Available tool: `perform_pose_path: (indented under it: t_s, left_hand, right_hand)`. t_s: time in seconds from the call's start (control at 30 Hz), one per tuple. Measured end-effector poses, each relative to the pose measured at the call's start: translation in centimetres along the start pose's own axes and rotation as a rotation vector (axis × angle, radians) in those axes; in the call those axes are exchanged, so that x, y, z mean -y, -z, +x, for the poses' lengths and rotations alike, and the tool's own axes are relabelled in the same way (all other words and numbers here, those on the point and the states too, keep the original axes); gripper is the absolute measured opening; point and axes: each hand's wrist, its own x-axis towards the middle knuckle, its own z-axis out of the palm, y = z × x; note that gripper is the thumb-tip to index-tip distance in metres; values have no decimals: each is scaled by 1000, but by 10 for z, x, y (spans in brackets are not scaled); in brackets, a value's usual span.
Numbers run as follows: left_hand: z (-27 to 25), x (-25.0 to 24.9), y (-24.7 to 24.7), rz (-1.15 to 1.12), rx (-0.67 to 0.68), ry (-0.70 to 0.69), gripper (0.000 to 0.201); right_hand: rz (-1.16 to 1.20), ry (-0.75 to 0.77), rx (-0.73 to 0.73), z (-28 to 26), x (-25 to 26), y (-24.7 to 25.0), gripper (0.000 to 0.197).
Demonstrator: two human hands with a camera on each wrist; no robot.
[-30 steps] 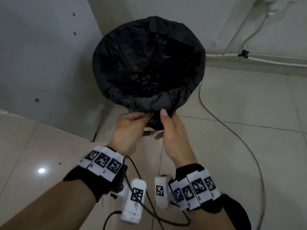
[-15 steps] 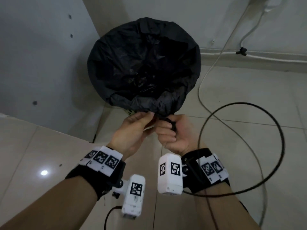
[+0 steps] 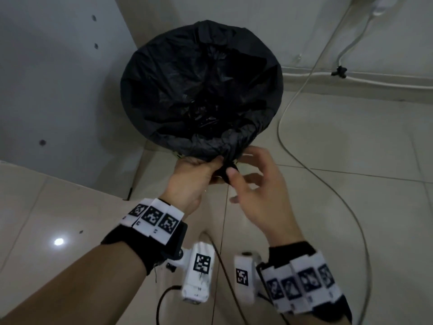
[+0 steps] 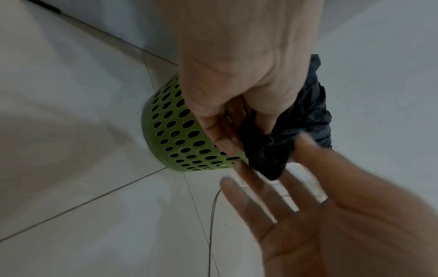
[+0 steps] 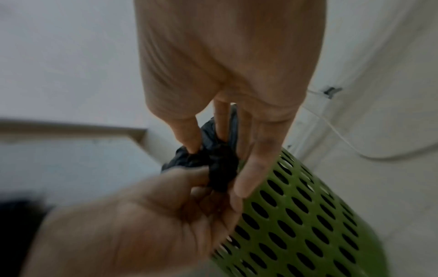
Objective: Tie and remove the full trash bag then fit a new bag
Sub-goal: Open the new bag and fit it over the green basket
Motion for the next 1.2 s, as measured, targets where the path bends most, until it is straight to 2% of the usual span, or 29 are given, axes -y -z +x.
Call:
perform_pose_path:
  t_s: [0.07,0.13,0.27,0.33,0.4,0.47,0.53,0.6,0.73,0.8,0.83,0.9,0.97,1.03,1.1,1.2]
  left_hand:
    - [3,-1,1,-43,-15,-4,8]
    - [3,-2,2,-42,-4,3,7]
    - [5,-1,9,1,122,24,19]
    - [4,-2,14,35,193,20,33]
    - [3,-1,17,80,225,11,46]
    - [4,3,17,69,211,34,45]
    - [4,4,15,19,215,82,40]
    - [2,5,12,-39,280,98,35]
    - [0,3,9,-126,372,104,33]
    - [0,2,7,-126,351,144,25]
    - [0,2,7,-115,319,169,27]
    - [1,2,4,-111,243,188,29]
    - [4,-1,2,-134,171,163,21]
    - [8,-5,0,-165,79,136,21]
    - [10,-7,-1,-165,29,127,20]
    - [12,-7,3,-124,21,140,23]
  right_hand:
    - [-189,306,-90,-2,-6,-12,39]
    - [-296,471,-107,3,-13,-19,38]
    - [-577,562,13,14,-19,-16,36]
    - [-565,565,2,20,-17,-12,35]
    - [-433,410,-68,25,-13,-10,32]
    - [-96,86,-80,31,-8,-9,30]
    - [353,-209,-14,33,0,-8,26]
    - [632,-409,99,34,5,-3,23]
    - [913,-645,328,36,4,4,15]
    - [921,-711,405,37,4,10,15]
    - [870,-723,422,36,6,13,15]
    - [633,-627,328,32,9,18,19]
    - [279,-323,167,20,14,18,8]
    - [-160,50,92,7,14,12,24]
    - [-500,283,78,4,6,5,35]
    - [-616,427,0,18,-1,1,19]
